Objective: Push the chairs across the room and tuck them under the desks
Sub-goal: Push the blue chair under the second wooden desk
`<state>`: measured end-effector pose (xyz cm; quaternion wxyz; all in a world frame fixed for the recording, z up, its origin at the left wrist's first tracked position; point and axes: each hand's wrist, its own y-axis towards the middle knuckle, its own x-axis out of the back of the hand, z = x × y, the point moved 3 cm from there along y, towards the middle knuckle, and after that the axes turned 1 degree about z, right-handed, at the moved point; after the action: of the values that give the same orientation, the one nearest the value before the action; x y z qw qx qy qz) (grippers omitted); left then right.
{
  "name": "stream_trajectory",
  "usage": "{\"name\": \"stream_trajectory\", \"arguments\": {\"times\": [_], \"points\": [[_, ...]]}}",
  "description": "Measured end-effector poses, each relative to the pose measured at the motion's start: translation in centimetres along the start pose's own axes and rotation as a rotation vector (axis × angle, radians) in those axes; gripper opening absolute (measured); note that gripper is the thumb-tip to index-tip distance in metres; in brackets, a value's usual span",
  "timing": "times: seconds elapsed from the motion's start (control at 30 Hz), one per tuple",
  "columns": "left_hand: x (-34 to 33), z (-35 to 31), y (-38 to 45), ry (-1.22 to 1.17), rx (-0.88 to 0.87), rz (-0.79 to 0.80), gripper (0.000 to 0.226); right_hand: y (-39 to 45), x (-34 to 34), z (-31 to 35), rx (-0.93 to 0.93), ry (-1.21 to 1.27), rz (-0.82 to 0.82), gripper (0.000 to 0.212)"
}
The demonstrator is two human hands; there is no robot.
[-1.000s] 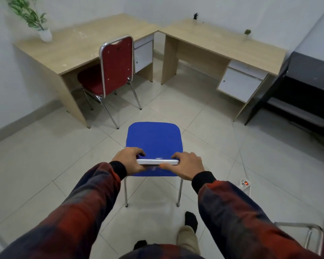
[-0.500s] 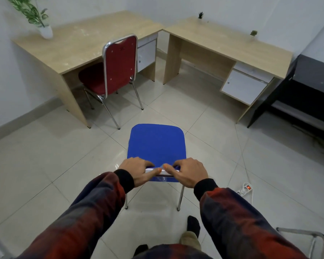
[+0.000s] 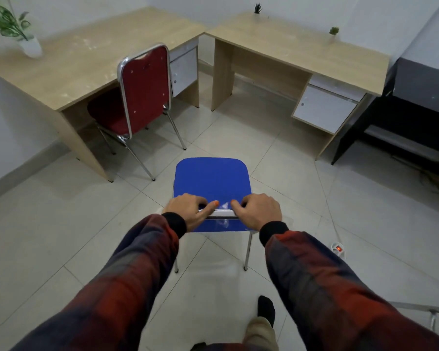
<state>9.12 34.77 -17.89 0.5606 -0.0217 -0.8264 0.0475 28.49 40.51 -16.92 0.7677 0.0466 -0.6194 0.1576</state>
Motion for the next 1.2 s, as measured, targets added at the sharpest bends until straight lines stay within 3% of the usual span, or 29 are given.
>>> {"name": "stream_trajectory", "arguments": {"times": [0.23,0.73,0.97,1.2], "points": [[2.3,4.9,4.0,0.077,0.095,0.01,0.057,3.9,-0.4,4.3,0.043,0.027,0.013,0.061],[-0.4,-6.6,16.7,0.034,0.215,-0.006,0.062,17.1,4.5,-9.6,0.072,0.022,0.011,0.047],[-0.1,-7.9,20.4,0.018,0.256,-0.042,0.057,20.6,5.7,-11.4,0.04,-0.019,0.022,0.054],[0.0,-6.9,21.0,-0.024,0.224,-0.033,0.054,21.4,5.6,-10.5,-0.021,-0.074,0.211,0.06]]}}
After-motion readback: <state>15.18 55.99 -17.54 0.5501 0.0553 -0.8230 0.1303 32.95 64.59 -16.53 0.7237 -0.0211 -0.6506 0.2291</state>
